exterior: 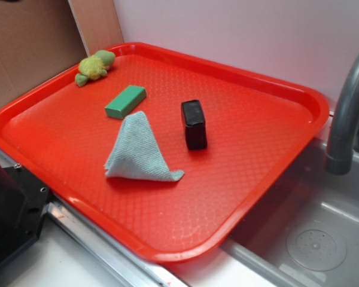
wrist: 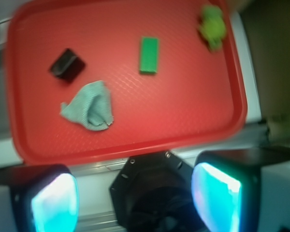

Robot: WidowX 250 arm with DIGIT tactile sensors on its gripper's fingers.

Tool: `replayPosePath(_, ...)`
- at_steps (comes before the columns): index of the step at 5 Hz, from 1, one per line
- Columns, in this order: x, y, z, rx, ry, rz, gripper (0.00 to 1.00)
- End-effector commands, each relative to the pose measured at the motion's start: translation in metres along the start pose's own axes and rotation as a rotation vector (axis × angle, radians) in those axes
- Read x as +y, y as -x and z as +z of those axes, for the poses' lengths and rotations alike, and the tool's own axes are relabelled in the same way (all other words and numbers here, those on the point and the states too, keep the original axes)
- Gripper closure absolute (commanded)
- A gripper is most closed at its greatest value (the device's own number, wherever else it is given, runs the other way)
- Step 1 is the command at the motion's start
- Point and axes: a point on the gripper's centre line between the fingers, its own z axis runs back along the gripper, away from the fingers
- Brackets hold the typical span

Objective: Grab the black box.

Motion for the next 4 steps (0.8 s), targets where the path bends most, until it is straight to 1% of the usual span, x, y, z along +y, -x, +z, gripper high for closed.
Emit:
replayPosePath(1, -0.0318, -0.0701, -0.0134, -0.157, 0.252, 0.498, 0.0)
replayPosePath(2, -0.04, -0.0786, -0.0076, -0.196, 0.334, 0.438, 0.0)
replayPosePath(4, -0.04, -0.0786, -0.0076, -0.196, 0.334, 0.438, 0.0)
